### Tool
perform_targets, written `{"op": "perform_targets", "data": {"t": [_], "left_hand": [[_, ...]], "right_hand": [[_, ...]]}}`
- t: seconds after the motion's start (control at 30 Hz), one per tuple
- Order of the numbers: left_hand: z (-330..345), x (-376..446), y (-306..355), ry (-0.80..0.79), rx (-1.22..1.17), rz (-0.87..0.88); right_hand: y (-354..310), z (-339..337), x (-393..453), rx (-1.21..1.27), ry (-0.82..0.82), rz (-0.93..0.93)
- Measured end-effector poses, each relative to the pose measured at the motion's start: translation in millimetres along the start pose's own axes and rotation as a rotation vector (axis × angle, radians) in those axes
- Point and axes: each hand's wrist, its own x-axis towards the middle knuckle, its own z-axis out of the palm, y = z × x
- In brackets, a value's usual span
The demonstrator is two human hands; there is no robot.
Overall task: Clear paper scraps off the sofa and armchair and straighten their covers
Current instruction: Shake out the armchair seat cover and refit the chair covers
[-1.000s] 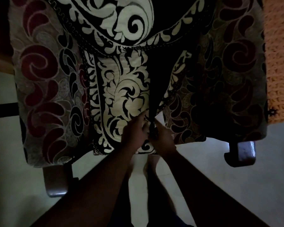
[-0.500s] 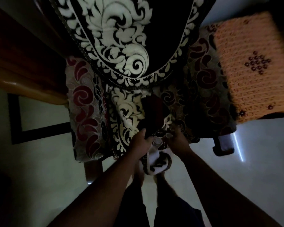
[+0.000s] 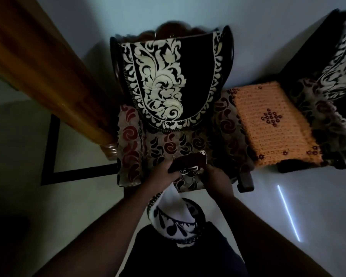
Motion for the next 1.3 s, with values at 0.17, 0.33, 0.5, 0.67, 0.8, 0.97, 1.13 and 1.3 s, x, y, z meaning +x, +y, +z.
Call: {"op": "perform_targets", "data": {"t": [0.17, 0.33, 0.5, 0.67, 0.8, 0.97, 1.13, 1.3], "left_hand": [[-2.0, -50.4, 14.7, 0.153, 0.118, 0.060], [24.2, -111.4, 2.6, 0.299, 0.237, 0.003], [69.9, -153.3, -2.3, 0.409, 0.497, -0.055], [95.0, -198.5, 34.0, 0.582, 0.256, 0.013], [84.5, -247.3, 19.3, 0.779, 0.021, -0.081], [76.7, -312.8, -20.1, 1.021, -0.306, -0.062], [81.8, -383.9, -75.4, 1.016, -0.226, -0.169], [96.0, -455.8, -131.8, 0.893, 0.254, -0.380]], "right_hand": [[18.4, -53.2, -14.6, 0.111, 0.036, -0.057], [16.8, -84.6, -28.8, 0.306, -0.067, -0.301], [-19.8, -101.1, -69.6, 0.225, -0.146, -0.629], [-71.4, -107.4, -114.1, 0.239, -0.235, -0.765], [-93.1, -101.5, -144.2, 0.269, -0.303, -0.681], [-79.8, -68.1, -186.8, -0.057, -0.539, -0.680], [-101.8, -39.9, -240.6, 0.202, -0.443, -0.665], [-150.2, -16.1, -307.2, 0.312, -0.432, -0.589]]}}
